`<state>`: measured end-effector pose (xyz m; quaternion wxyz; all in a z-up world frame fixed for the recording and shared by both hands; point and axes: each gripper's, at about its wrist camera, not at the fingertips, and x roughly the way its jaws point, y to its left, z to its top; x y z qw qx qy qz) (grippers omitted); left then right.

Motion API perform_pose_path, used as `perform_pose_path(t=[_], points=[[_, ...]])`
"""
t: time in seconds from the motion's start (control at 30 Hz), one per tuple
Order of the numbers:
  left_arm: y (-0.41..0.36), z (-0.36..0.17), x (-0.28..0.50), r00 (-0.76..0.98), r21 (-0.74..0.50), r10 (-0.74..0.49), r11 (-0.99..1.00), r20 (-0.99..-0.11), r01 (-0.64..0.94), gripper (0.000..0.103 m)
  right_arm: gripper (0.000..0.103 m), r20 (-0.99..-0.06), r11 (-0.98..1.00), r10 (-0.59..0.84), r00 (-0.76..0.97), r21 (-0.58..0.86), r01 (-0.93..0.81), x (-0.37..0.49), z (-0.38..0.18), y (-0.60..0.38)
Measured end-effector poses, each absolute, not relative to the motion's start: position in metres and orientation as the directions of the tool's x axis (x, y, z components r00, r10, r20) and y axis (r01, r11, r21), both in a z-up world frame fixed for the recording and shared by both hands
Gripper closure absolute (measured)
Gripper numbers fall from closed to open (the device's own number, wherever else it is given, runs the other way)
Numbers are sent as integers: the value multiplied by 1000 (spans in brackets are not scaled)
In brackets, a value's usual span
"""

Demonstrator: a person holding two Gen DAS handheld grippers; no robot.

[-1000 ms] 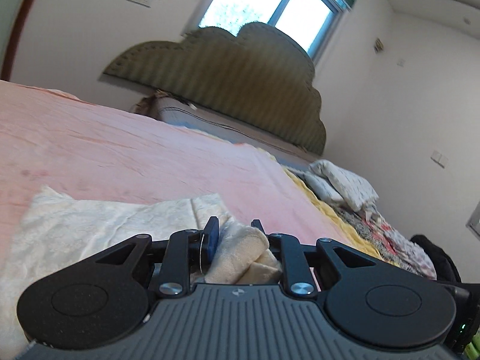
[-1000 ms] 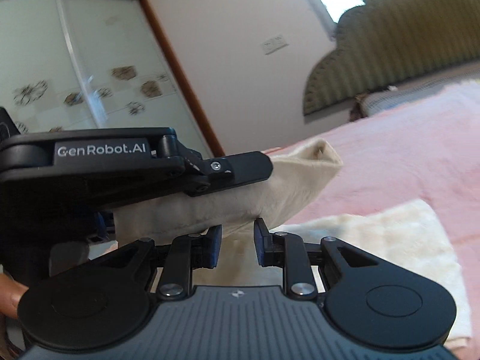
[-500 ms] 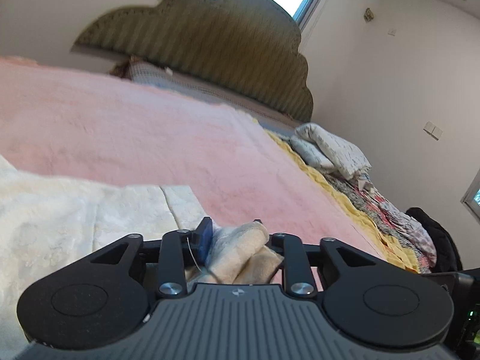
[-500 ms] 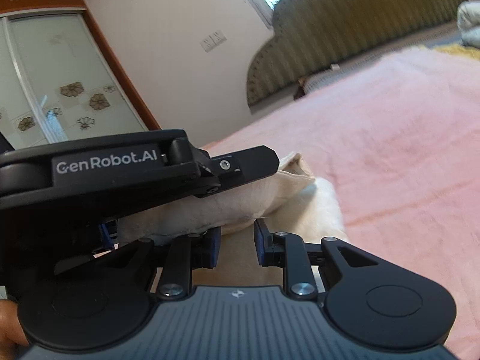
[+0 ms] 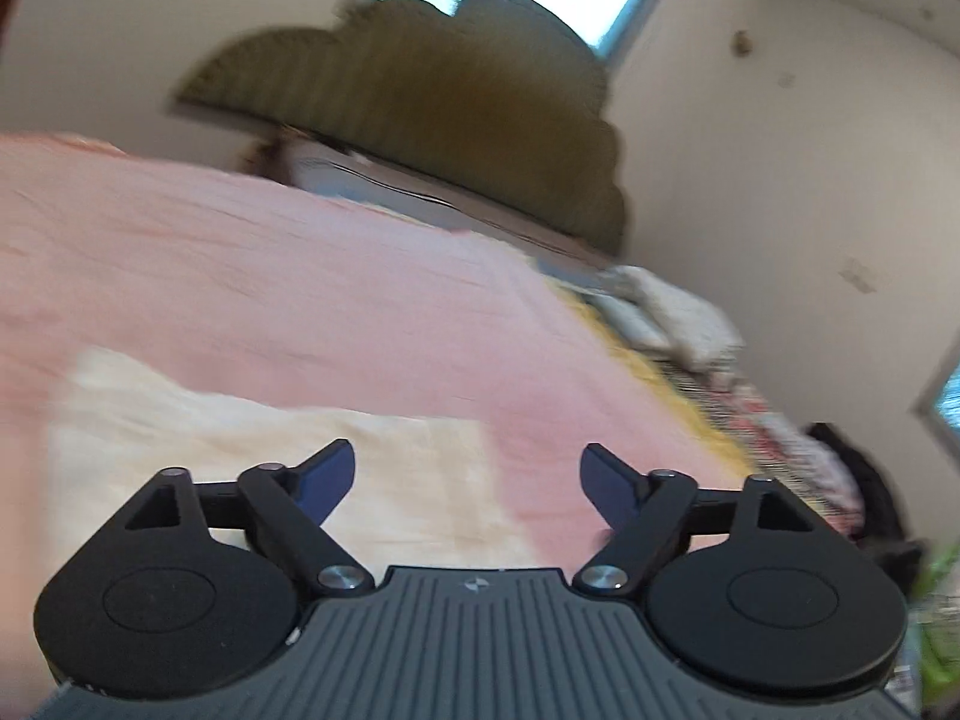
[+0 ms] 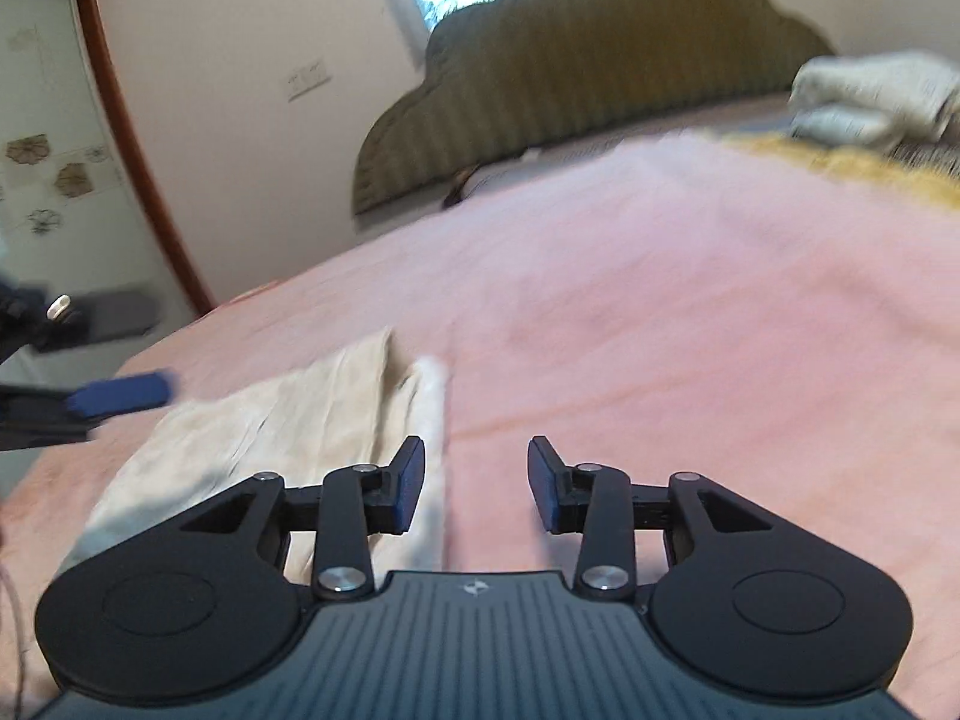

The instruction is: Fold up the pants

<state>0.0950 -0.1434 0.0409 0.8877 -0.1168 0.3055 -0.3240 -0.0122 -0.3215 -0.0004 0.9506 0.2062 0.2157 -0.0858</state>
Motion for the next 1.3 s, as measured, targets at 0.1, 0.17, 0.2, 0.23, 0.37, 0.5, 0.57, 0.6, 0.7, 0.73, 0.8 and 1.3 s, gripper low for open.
perform_pose_path(t=[0.1,0.17,0.2,0.23,0.37,0.5,0.57,0.6,0.7,0.73,0.8,1.3], points=[[-107,33,98,659,-322,-528,849,-536,418,18,65,-395,925,0,919,349,150,-12,15,-308],[-83,26,100,660,-339,-506,863,-556,375,19,64,-393,947,86,916,316,46,-2,21,-287],[-75,22,100,654,-348,-497,867,-569,356,19,63,-405,956,134,904,293,-11,5,21,-274],[-69,17,98,652,-346,-491,871,-578,349,19,63,-426,962,167,889,266,-53,11,19,-263],[-78,-13,99,592,-199,-428,889,-683,413,16,63,-560,984,173,810,142,-112,36,-3,-234],[-75,-17,87,645,-167,-421,893,-637,418,18,61,-568,988,144,811,127,-86,28,-3,-235],[-64,-11,89,663,-212,-431,897,-612,388,19,60,-540,991,125,832,110,-77,20,5,-236],[-60,-9,89,674,-225,-427,901,-603,370,19,60,-531,990,129,837,113,-81,17,9,-238],[-51,-4,87,692,-230,-408,912,-596,339,18,53,-518,987,145,843,137,-85,10,14,-245],[-49,-3,85,696,-229,-405,914,-593,336,18,47,-519,986,139,844,152,-70,9,13,-249],[-51,0,81,699,-220,-407,912,-588,345,18,45,-526,975,153,837,221,-40,8,6,-262],[-100,-1,57,694,-110,-458,867,-556,485,15,44,-417,745,413,810,666,-37,11,-35,-319]])
